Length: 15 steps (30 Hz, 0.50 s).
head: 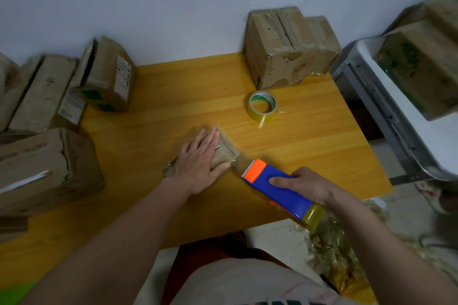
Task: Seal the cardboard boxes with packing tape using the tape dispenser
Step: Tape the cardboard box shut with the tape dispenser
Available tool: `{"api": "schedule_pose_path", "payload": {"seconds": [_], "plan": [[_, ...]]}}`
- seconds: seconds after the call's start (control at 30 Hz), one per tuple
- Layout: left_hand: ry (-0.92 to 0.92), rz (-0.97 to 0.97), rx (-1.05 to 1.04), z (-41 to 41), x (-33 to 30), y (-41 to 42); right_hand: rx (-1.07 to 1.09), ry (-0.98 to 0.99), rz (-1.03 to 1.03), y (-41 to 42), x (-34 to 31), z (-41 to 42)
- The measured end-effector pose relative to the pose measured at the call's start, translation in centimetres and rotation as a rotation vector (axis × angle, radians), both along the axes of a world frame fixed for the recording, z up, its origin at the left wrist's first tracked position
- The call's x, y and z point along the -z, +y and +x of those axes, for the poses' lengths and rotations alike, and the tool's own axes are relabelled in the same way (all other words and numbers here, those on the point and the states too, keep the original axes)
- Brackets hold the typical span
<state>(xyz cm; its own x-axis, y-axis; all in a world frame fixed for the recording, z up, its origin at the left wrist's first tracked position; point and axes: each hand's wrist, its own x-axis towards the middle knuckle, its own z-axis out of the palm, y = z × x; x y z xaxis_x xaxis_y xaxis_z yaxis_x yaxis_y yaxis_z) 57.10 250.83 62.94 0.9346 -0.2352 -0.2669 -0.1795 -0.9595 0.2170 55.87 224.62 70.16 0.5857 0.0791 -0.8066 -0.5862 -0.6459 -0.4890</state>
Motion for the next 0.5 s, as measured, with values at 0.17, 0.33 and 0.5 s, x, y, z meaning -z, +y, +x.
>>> {"api": "schedule_pose_path", "payload": {"seconds": [0.17, 0.33, 0.5], "plan": [[-0.001, 0.077, -0.059, -0.6, 0.0, -0.9, -0.157, -0.078, -0.268, 1.9, 0.7, 1.3], [-0.060, 0.057, -0.199, -1.8, 0.6, -2.1, -0.366, -0.187, -0.525, 4.9, 0.4, 2.3], [-0.093, 0.044, -0.539, -1.2, 0.6, -1.6, -0.360, -0.361, -0.749, 2.6, 1.6, 1.6]]}}
